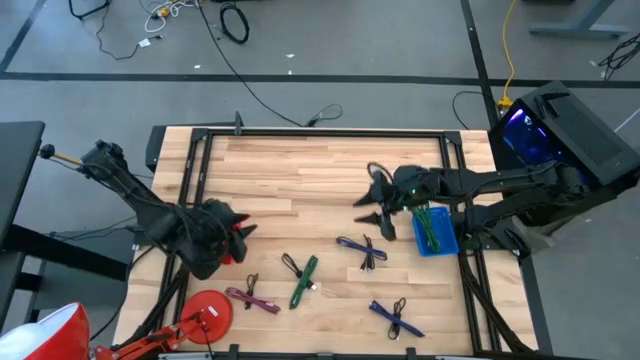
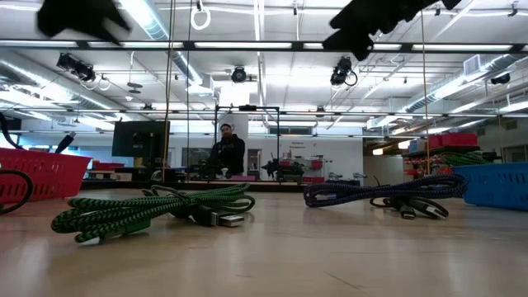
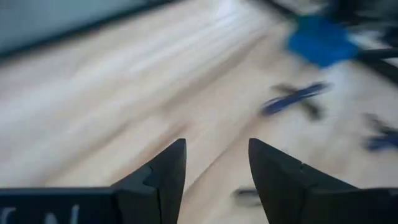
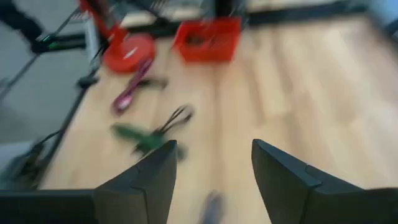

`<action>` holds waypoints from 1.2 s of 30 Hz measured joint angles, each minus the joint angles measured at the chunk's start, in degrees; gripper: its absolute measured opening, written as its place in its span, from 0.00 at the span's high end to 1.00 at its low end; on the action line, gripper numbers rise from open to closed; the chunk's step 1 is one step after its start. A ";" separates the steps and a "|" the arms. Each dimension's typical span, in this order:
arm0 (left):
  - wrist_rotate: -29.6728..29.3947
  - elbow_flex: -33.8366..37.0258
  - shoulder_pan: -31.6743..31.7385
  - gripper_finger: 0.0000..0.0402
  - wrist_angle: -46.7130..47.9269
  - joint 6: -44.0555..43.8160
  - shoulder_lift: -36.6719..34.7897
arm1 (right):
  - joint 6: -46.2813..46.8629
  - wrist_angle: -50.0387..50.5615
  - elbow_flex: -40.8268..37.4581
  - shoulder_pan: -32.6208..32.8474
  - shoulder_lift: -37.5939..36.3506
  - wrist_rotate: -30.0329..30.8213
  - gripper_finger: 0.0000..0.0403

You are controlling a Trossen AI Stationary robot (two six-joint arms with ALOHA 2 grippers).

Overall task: Pick & Place USB Port
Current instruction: Put the top blue charger cable into the blue bin

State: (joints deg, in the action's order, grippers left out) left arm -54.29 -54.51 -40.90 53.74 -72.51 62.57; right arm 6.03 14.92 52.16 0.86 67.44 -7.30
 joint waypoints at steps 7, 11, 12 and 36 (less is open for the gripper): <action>1.70 -2.16 1.00 0.56 -19.59 31.31 0.71 | 12.37 6.32 0.00 12.67 1.02 3.62 0.49; -0.17 -2.10 1.00 0.56 -19.85 34.21 3.39 | 19.37 9.56 0.00 17.85 4.89 7.80 0.49; -0.55 -2.11 1.00 0.56 -19.86 34.18 4.15 | 20.39 10.64 0.00 18.47 6.11 8.48 0.49; -4.21 -2.07 2.24 0.56 -24.68 34.23 12.11 | 23.51 14.73 0.00 14.59 24.34 18.31 0.49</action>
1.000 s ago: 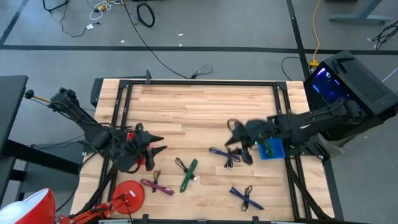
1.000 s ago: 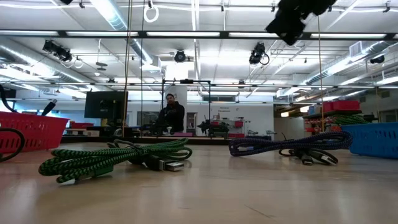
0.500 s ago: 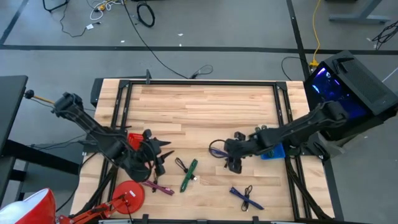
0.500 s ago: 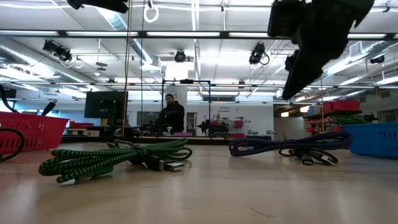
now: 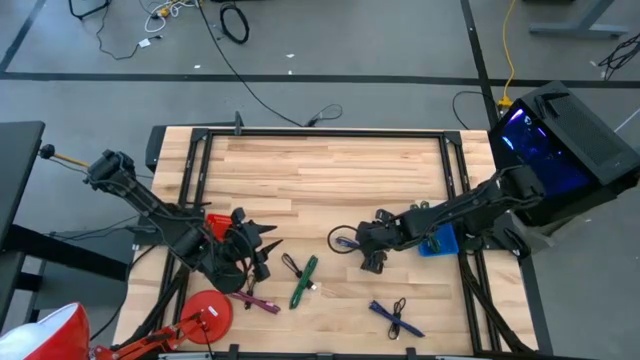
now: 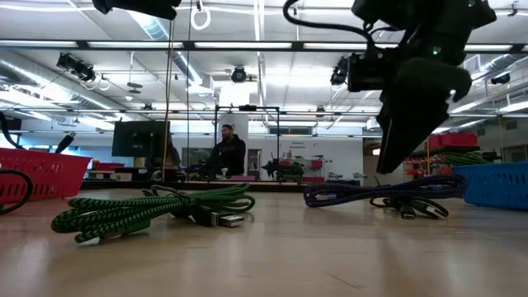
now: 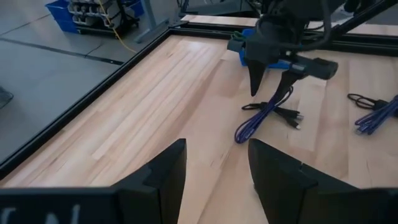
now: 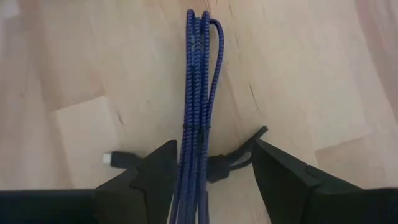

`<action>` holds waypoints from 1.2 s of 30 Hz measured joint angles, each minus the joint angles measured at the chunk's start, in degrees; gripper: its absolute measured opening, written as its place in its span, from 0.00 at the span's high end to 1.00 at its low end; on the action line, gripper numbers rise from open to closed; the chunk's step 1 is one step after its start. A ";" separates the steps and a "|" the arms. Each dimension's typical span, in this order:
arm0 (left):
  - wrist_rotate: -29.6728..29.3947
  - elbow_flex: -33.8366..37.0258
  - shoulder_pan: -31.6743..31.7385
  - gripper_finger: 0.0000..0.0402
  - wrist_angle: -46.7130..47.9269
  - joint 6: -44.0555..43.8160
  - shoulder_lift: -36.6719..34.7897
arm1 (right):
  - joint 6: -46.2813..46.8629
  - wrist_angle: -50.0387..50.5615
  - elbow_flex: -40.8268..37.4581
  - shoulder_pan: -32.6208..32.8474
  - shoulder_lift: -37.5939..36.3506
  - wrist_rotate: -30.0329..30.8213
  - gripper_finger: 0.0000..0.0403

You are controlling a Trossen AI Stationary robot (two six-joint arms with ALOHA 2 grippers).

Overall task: Pick & Place USB Port
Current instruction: Put the top blue charger cable into the blue bin

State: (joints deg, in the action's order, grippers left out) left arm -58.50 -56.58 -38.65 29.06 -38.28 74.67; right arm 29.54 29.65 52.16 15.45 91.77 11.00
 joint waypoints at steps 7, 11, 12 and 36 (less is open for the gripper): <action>0.00 0.00 -0.02 0.56 -0.11 0.02 0.00 | -0.24 -1.47 0.00 -0.62 2.51 -0.24 0.49; 0.00 0.00 -0.02 0.56 -0.11 0.04 0.00 | -0.26 -2.57 0.00 -0.64 2.90 0.00 0.49; 0.02 0.00 -0.02 0.56 -0.11 0.02 0.00 | -0.24 -3.18 0.00 -0.64 3.11 0.03 0.49; 0.21 0.00 -0.02 0.56 -0.57 0.02 -0.03 | -5.84 -6.90 0.00 -2.09 5.24 -6.09 0.97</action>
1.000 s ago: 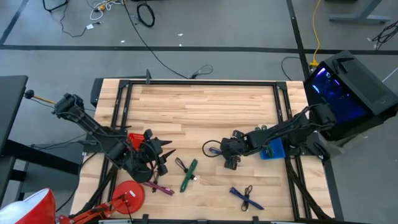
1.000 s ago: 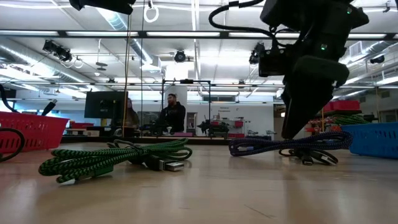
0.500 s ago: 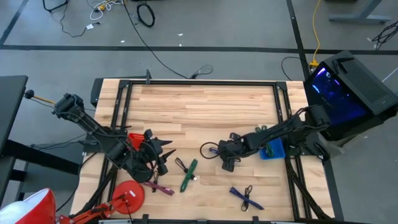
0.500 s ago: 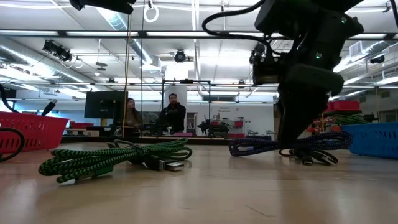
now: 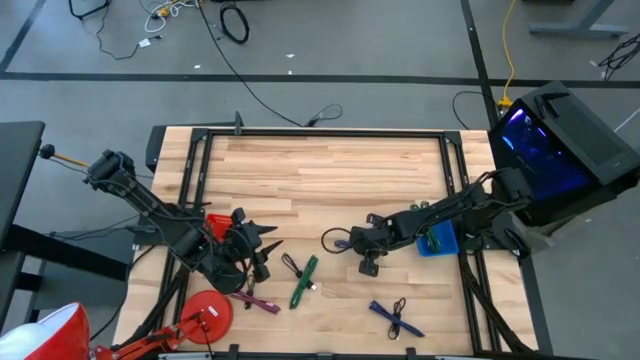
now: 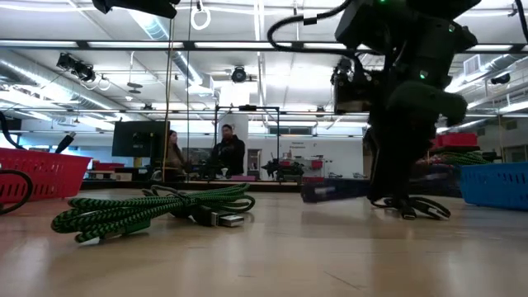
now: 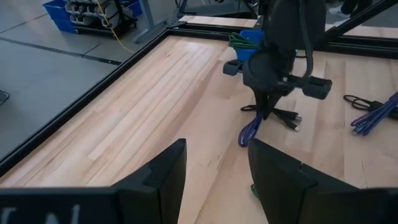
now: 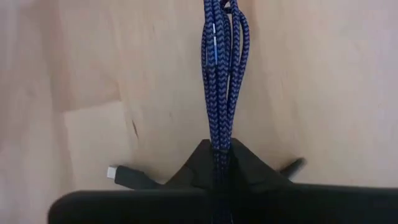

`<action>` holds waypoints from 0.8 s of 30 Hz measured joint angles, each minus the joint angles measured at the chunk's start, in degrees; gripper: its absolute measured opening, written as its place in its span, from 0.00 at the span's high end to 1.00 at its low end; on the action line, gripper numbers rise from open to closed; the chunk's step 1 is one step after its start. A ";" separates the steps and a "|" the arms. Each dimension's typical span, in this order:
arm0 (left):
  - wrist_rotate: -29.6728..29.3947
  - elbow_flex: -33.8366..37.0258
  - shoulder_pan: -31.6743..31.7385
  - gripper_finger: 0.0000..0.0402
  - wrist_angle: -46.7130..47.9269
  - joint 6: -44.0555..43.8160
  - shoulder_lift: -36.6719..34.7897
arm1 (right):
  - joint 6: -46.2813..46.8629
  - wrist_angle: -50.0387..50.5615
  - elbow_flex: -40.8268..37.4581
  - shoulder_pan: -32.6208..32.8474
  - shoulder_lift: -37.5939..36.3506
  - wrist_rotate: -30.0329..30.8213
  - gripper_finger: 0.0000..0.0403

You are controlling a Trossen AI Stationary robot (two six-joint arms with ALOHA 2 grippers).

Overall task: Pick & Place USB Port
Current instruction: Put the top blue charger cable into the blue bin

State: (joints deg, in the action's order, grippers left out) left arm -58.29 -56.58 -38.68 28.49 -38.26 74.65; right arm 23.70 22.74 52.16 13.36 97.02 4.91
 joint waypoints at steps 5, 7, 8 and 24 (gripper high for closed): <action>-0.39 0.00 0.00 0.56 0.02 -0.03 -0.02 | 0.01 2.97 0.02 -1.37 -8.65 2.31 0.97; -0.45 0.00 0.00 0.56 -0.02 -0.02 -0.02 | 1.40 6.88 0.46 -1.65 -13.35 5.36 0.97; -0.45 0.00 0.00 0.56 -0.11 -0.04 -0.02 | 2.48 9.02 0.62 -1.66 -15.87 7.53 0.97; -0.58 0.00 0.00 0.56 -0.39 -0.09 0.00 | 64.89 56.00 0.65 21.33 -38.14 41.90 0.97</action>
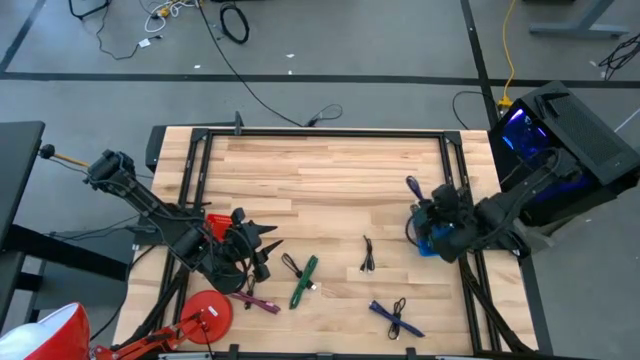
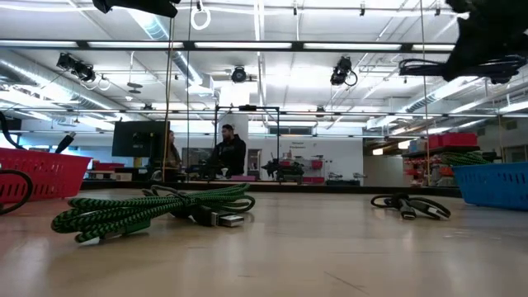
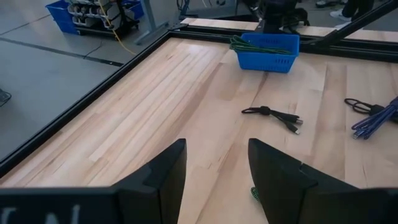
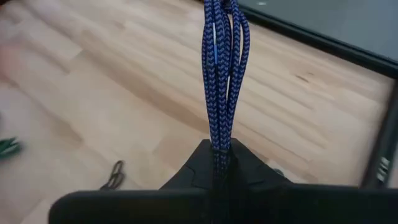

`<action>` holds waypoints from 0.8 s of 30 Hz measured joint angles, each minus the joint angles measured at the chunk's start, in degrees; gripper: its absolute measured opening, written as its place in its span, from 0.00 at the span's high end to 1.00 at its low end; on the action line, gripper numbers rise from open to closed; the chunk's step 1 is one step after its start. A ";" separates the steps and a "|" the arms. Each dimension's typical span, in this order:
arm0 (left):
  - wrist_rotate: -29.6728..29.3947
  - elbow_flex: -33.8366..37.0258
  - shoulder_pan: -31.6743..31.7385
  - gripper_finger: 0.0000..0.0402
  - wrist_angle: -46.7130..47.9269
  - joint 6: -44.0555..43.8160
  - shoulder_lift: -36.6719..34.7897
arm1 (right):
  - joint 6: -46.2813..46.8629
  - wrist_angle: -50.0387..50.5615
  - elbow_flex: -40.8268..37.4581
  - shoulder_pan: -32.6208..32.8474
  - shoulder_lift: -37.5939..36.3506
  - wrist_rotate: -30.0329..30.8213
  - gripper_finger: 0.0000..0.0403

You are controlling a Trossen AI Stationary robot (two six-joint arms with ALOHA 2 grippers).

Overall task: Pick & Place USB Port
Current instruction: Put the top blue charger cable into the blue bin

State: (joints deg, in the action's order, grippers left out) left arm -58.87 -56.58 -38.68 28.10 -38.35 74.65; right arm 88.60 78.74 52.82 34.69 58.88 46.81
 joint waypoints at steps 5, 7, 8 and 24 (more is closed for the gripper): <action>0.00 0.00 0.00 0.56 0.01 0.00 -0.02 | 13.55 9.21 0.00 2.93 4.62 -2.85 0.97; 0.00 0.00 0.00 0.56 0.01 0.00 -0.01 | 17.75 11.44 0.00 3.61 6.78 -5.43 0.97; 0.00 0.00 0.00 0.56 0.00 0.00 -0.02 | 18.61 11.16 -0.09 3.98 7.67 -6.07 0.97; -1.46 0.00 -0.02 0.56 -0.04 0.25 0.00 | 26.98 6.33 -6.72 7.40 12.54 -10.47 0.97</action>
State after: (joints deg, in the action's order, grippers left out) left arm -60.34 -56.58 -38.70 28.05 -38.09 74.64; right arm 115.57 85.08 46.10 42.09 71.42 36.34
